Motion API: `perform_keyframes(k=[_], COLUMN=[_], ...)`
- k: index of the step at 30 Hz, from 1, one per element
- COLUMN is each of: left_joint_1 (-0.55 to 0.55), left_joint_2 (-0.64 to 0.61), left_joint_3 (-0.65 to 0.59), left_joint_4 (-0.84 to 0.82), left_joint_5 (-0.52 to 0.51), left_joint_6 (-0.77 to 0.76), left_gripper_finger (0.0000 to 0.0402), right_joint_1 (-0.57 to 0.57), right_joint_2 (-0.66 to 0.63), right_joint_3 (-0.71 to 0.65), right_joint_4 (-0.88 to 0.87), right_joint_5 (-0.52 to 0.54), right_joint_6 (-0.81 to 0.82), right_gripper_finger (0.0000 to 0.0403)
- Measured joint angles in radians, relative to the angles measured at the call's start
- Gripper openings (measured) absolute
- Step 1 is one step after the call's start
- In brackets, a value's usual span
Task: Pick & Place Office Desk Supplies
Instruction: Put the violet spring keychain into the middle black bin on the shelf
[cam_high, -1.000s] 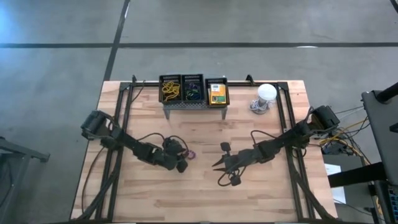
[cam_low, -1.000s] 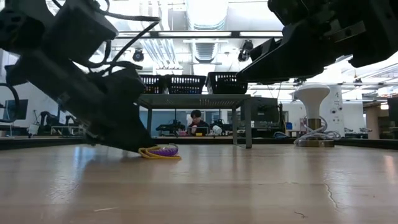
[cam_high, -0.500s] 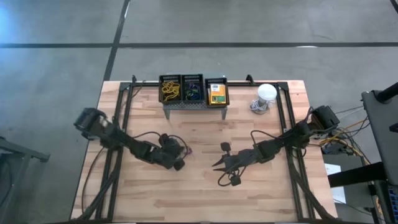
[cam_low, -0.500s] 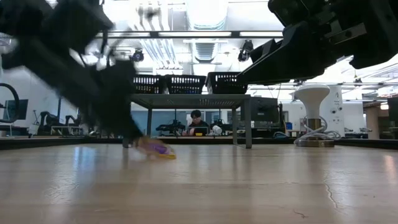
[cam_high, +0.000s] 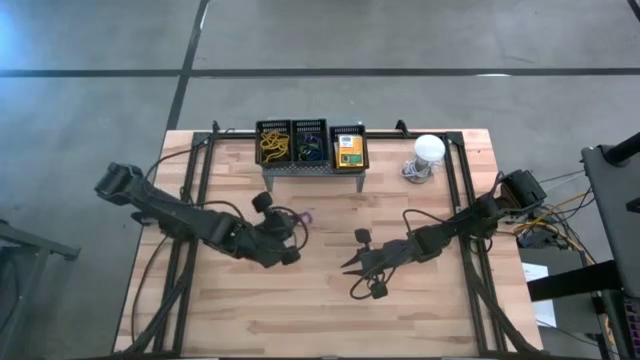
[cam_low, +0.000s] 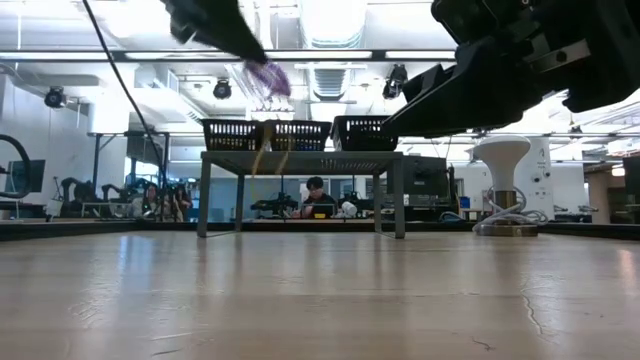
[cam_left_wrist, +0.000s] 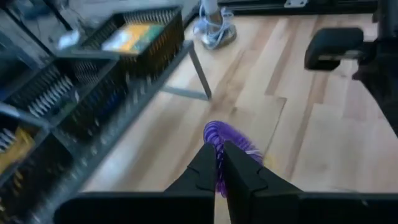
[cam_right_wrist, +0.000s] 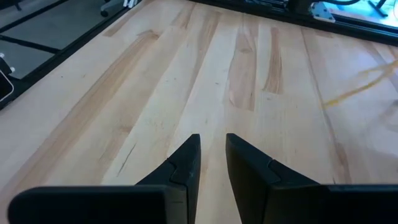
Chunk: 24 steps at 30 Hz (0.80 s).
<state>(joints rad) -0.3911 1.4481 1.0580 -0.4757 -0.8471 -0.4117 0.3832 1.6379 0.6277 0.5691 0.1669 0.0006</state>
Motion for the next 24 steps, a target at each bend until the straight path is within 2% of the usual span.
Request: perform_keyframes(k=[6, 10, 14, 21, 24], left_joint_1=[0.018, 0.016, 0.069, 0.357, 0.478], left_joint_2=[0.041, 0.051, 0.05, 0.047, 0.047], left_joint_3=[0.078, 0.074, 0.071, 0.141, 0.163], left_joint_4=[-0.049, -0.101, -0.042, 0.012, 0.058], left_joint_5=[-0.025, -0.18, -0.261, -0.135, -0.043], left_joint_6=[0.103, 0.103, 0.106, 0.216, 0.254], left_gripper_finger=[0.0011, 0.0011, 0.0011, 0.0013, 0.0014], right_joint_1=[0.0, 0.0, 0.0, 0.0, 0.0], right_joint_2=[0.0, 0.0, 0.0, 0.0, 0.0], right_joint_3=[-0.001, -0.001, -0.002, -0.001, -0.001], right_joint_4=[-0.02, -0.027, -0.035, -0.031, -0.032], right_joint_5=[0.0, 0.0, 0.0, 0.001, 0.001], right_joint_6=[0.0, 0.0, 0.0, 0.016, 0.015], right_gripper_finger=[0.0065, 0.0064, 0.0067, 0.0069, 0.0066])
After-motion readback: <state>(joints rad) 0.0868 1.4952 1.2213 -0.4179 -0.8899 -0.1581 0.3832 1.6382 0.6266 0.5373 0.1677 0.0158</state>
